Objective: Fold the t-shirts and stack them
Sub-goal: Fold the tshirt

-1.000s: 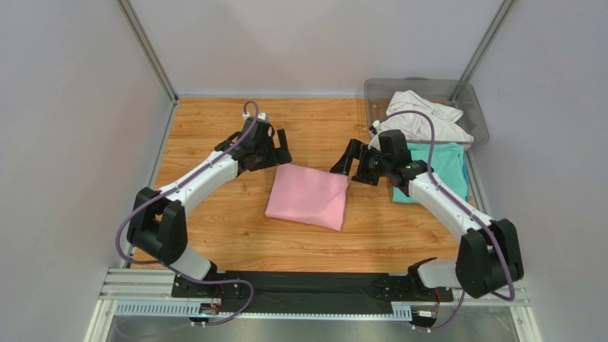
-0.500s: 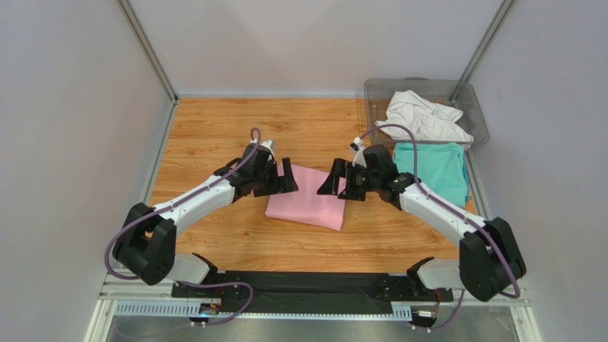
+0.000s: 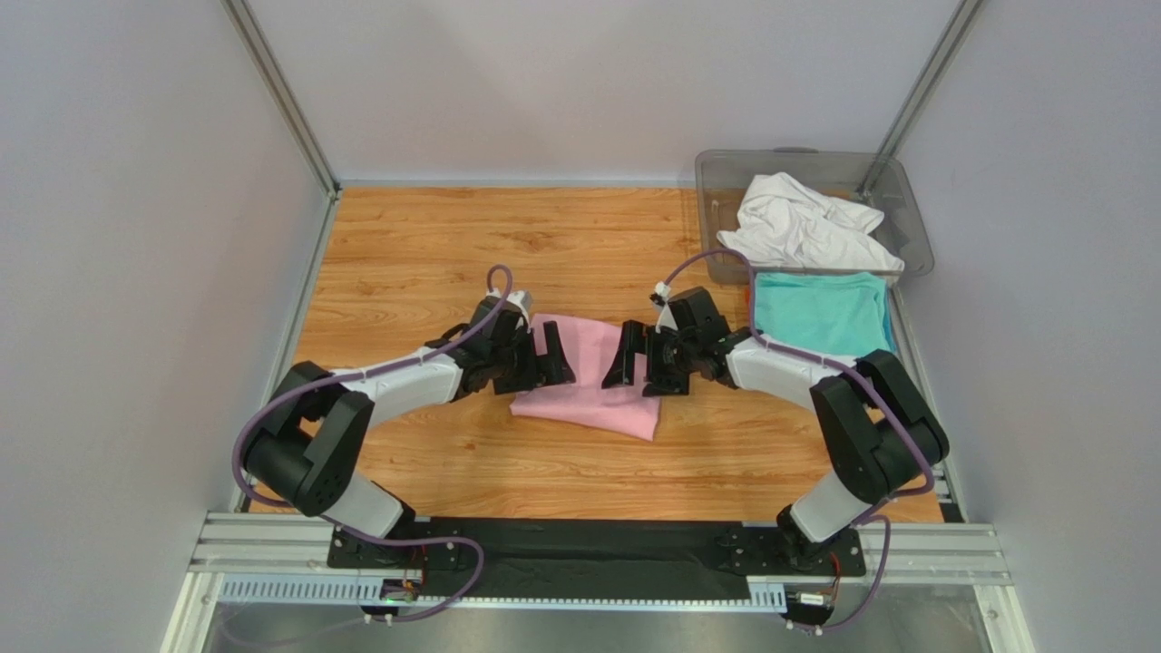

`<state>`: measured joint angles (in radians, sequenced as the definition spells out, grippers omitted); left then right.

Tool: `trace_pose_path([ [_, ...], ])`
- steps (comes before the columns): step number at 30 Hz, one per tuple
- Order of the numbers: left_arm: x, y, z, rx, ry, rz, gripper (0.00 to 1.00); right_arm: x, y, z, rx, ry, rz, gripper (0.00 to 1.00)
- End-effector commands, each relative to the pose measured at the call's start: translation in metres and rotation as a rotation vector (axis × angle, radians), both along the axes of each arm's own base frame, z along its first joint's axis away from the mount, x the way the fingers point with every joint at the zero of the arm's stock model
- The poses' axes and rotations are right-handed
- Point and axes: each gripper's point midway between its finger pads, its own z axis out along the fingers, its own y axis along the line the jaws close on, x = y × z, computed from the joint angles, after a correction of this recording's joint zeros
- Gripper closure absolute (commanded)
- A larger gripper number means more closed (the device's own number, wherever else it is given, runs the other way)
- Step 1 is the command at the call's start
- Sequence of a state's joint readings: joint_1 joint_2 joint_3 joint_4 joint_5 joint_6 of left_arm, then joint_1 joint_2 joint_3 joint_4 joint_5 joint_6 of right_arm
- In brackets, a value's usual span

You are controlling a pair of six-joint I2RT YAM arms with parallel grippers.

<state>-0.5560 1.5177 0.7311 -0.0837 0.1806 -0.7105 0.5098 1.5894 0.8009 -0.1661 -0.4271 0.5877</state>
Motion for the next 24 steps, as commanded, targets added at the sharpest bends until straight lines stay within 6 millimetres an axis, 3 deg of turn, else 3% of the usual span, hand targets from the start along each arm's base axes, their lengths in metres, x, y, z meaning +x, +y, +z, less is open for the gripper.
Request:
trace_pose_path([
  [1,-0.019,0.007,-0.022,0.002,0.061,0.015,0.0,0.008,-0.011,-0.016,-0.084,-0.05,0.0,0.0],
  [5,-0.036,0.006,-0.014,-0.032,0.066,0.024,0.0,0.006,-0.01,0.009,-0.07,-0.09,0.035,0.0],
  [6,-0.042,0.003,-0.006,-0.038,0.038,0.014,0.0,0.009,-0.006,0.033,-0.05,-0.149,0.045,0.0],
  [8,-0.05,0.004,0.002,-0.021,0.022,0.019,0.0,0.005,-0.013,0.055,-0.098,-0.212,0.054,0.0],
  [9,-0.049,0.005,0.016,-0.008,-0.033,0.032,0.0,0.0,-0.011,0.083,-0.089,-0.29,0.067,0.0],
  [11,-0.052,0.014,0.032,0.032,-0.059,0.045,0.0,-0.002,-0.022,0.117,-0.146,-0.375,0.043,0.0],
  [12,-0.047,0.019,0.051,0.024,-0.116,0.074,0.0,-0.009,-0.025,0.146,-0.129,-0.45,0.036,0.0],
  [14,-0.05,0.03,0.069,0.039,-0.142,0.101,0.0,-0.012,-0.04,0.174,-0.152,-0.521,-0.011,0.0],
  [15,-0.047,0.037,0.094,0.015,-0.209,0.137,0.0,-0.016,-0.05,0.193,-0.136,-0.575,-0.046,0.0],
  [16,-0.053,0.046,0.099,0.035,-0.208,0.147,0.0,-0.014,-0.063,0.197,-0.172,-0.606,-0.1,0.0],
  [18,-0.056,0.062,0.129,0.013,-0.291,0.191,0.0,-0.019,-0.08,0.211,-0.166,-0.681,-0.154,0.0],
  [19,-0.062,0.072,0.13,0.037,-0.291,0.202,0.0,-0.016,-0.088,0.198,-0.191,-0.701,-0.192,0.0],
  [20,-0.064,0.085,0.145,0.03,-0.338,0.246,0.0,-0.018,-0.097,0.205,-0.171,-0.742,-0.245,0.0],
  [21,-0.072,0.098,0.14,0.068,-0.321,0.273,0.0,-0.013,-0.099,0.211,-0.143,-0.795,-0.286,0.0],
  [23,-0.079,0.118,0.144,0.076,-0.346,0.344,0.0,-0.014,-0.107,0.194,-0.147,-0.813,-0.322,0.0],
  [24,-0.088,0.129,0.134,0.115,-0.318,0.357,0.0,-0.015,-0.103,0.192,-0.126,-0.818,-0.303,0.0],
])
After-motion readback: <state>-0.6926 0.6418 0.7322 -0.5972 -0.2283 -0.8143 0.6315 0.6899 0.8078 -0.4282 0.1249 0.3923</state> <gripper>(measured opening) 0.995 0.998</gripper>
